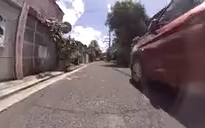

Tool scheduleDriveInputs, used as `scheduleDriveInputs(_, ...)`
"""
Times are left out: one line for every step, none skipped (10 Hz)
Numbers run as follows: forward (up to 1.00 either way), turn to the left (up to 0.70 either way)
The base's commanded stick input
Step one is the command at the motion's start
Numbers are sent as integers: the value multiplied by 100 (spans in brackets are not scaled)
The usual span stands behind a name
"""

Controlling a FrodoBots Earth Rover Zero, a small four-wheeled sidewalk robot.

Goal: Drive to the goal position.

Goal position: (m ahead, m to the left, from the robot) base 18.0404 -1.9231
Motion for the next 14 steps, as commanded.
scheduleDriveInputs(85,0)
scheduleDriveInputs(85,0)
scheduleDriveInputs(85,0)
scheduleDriveInputs(85,0)
scheduleDriveInputs(85,0)
scheduleDriveInputs(85,0)
scheduleDriveInputs(85,0)
scheduleDriveInputs(85,0)
scheduleDriveInputs(85,0)
scheduleDriveInputs(85,0)
scheduleDriveInputs(85,0)
scheduleDriveInputs(85,0)
scheduleDriveInputs(85,0)
scheduleDriveInputs(85,0)
